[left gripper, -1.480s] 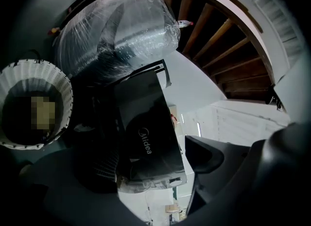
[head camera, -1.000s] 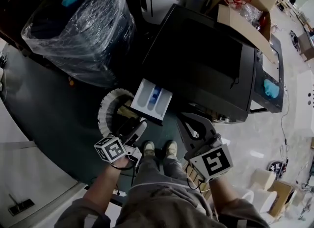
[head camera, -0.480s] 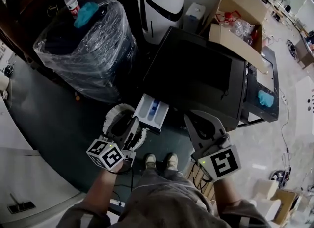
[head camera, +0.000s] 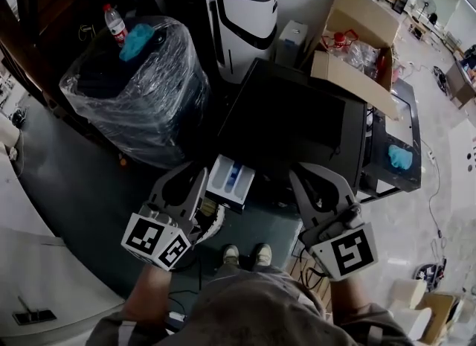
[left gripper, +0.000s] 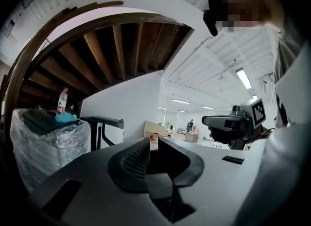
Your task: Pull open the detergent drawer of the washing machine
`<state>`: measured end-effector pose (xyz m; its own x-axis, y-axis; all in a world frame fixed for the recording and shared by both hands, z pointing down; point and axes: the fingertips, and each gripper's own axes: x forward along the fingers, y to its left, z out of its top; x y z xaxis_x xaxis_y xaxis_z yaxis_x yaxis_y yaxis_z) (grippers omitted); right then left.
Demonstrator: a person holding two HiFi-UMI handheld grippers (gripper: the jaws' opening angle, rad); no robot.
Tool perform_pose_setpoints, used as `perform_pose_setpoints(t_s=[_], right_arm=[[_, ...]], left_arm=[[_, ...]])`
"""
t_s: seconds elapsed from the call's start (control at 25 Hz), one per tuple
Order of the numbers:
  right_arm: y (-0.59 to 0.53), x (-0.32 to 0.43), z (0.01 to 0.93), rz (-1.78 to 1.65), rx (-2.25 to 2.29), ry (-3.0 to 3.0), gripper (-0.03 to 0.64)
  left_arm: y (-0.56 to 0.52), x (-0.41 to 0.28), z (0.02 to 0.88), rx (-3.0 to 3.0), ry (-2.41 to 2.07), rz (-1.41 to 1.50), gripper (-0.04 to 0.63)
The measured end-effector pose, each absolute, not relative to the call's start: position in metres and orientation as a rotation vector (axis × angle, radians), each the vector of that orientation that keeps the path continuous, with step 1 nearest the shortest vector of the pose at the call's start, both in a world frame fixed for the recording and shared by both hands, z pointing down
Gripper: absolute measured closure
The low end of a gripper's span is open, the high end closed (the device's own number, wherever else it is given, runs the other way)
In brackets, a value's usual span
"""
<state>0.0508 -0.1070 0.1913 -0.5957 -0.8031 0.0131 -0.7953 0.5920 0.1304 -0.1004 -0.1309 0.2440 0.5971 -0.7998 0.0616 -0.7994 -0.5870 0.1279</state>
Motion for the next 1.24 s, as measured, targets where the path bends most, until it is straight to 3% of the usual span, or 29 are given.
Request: perform_pose_setpoints(t_s=[0.44, 1.24], right_arm=[[-0.089, 0.065, 0.159, -0.29, 1.408, -2.734, 0.583], [-0.09, 0.077, 0.163, -0.239, 1.418, -2.776, 0.583]], left_arm=[[-0.121, -0.084, 0.185, 2.869, -1.457, 0.108, 0.571], [-0.114, -0.076, 0.174, 2.869, -1.487, 0.125, 0.58]])
